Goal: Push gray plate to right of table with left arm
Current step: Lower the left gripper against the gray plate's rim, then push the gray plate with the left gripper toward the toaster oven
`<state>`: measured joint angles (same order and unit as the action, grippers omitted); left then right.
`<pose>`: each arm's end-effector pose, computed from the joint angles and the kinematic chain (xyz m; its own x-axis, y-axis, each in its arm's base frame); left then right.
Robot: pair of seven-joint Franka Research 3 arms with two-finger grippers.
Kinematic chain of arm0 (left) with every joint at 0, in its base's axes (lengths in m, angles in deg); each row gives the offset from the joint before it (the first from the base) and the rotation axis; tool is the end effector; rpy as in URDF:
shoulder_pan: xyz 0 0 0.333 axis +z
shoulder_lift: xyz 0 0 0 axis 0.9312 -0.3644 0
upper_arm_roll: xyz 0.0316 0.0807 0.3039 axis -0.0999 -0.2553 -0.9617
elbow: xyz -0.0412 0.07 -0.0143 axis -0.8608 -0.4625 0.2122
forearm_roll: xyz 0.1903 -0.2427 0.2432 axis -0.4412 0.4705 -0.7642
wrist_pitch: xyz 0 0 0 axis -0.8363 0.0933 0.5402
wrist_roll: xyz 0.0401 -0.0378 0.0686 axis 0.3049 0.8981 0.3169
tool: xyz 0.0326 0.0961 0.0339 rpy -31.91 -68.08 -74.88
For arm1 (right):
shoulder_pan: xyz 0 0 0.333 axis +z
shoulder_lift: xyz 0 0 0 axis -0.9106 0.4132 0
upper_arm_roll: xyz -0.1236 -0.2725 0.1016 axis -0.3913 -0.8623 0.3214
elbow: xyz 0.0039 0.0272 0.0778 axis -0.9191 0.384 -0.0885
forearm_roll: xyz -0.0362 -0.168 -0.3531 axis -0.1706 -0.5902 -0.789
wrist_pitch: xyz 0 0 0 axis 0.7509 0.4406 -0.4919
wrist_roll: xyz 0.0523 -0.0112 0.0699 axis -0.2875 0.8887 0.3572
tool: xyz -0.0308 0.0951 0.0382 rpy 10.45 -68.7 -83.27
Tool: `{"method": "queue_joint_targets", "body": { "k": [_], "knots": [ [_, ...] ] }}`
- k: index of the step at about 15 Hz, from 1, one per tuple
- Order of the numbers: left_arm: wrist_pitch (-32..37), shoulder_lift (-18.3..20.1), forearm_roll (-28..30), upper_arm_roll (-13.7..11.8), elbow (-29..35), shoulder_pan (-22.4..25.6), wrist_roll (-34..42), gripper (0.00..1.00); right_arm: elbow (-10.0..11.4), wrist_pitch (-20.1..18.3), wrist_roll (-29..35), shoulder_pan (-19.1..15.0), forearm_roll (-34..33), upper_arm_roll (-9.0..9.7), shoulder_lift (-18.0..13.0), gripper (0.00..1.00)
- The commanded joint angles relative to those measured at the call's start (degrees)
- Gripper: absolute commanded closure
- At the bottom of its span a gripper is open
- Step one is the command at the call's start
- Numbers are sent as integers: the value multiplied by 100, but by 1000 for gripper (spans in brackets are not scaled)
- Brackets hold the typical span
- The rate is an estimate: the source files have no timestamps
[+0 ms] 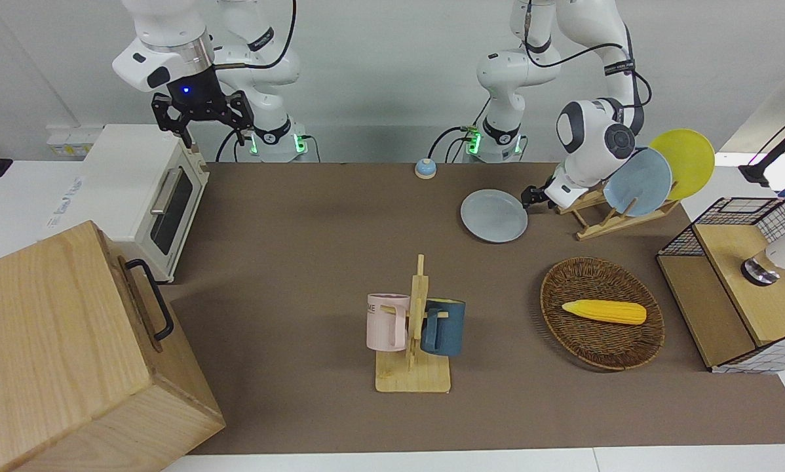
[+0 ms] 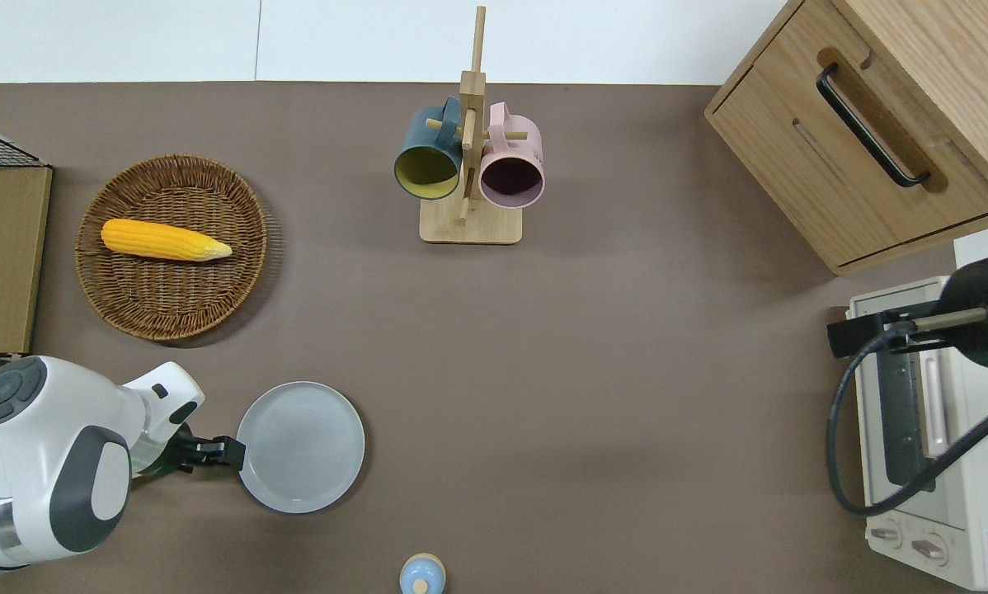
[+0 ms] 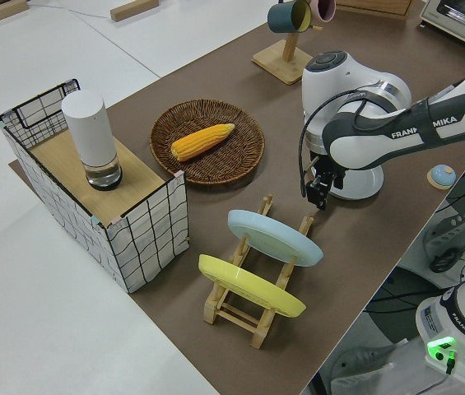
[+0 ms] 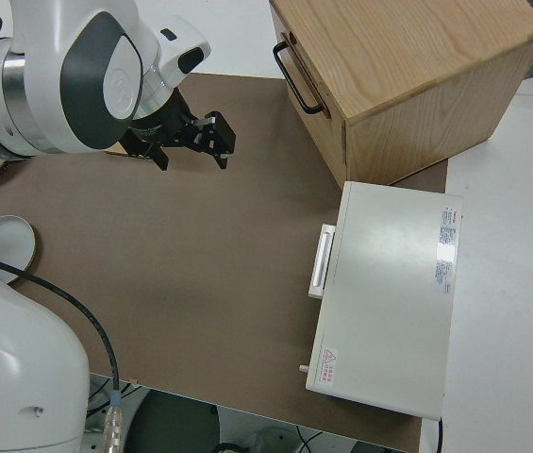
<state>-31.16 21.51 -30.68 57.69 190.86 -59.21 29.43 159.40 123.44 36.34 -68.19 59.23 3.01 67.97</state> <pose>0.4264 0.0126 0.3049 0.9539 -0.0134 -0.3000 0.0200 -0.9940 0.1079 0.5209 0.0507 0.6589 0.9955 0.0860 -0.0391 0.0878 -0.9950 0.0477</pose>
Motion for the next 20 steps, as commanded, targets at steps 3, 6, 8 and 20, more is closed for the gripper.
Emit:
{"method": "queue_joint_targets", "body": {
  "k": [3,6,8,20],
  "knots": [
    [-364,205,415,77,408,42,154,304,23,-40,-87,-39,5,15,-41,5],
    [-364,205,504,77,426,33,128,347,23,-40,-87,-39,5,15,-41,5],
    [-373,205,513,77,426,16,84,423,23,-40,-87,-39,5,15,-41,5],
    [-496,187,750,173,426,-10,-804,1000,23,-40,-87,-39,5,15,-41,5]
  ]
}}
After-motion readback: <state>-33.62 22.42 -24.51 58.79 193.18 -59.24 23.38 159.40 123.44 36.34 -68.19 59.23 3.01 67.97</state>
